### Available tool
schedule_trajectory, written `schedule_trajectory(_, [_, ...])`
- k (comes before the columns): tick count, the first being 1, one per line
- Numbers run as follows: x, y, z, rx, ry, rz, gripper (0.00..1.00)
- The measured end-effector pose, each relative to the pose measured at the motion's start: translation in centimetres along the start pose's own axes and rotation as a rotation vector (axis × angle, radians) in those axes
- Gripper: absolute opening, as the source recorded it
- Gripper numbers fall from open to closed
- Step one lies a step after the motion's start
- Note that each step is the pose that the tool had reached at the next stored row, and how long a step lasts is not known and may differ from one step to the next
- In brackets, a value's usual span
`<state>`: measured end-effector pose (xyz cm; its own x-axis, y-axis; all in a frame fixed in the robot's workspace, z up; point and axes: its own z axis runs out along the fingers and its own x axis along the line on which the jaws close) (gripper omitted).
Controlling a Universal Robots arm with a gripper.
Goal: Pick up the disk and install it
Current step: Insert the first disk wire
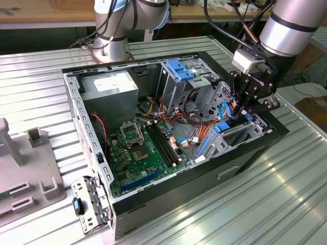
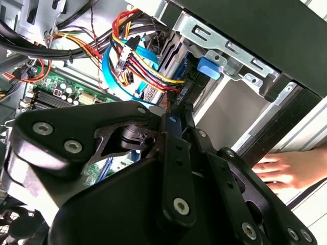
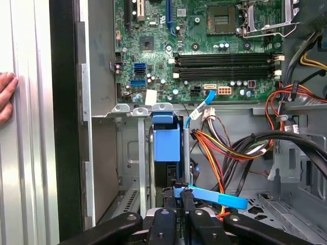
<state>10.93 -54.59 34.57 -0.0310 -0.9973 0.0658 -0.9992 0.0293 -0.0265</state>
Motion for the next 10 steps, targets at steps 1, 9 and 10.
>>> schedule_trajectory(1, [0.00, 0.11, 0.01, 0.0008, -0.0010, 0.000, 0.16])
schedule_trajectory(9, [-0.01, 0.31, 0.12, 0.0050, -0.0019, 0.000, 0.16])
schedule_trajectory(10, [-0.01, 0.35, 0.15, 0.0051, -0.0019, 0.000, 0.16])
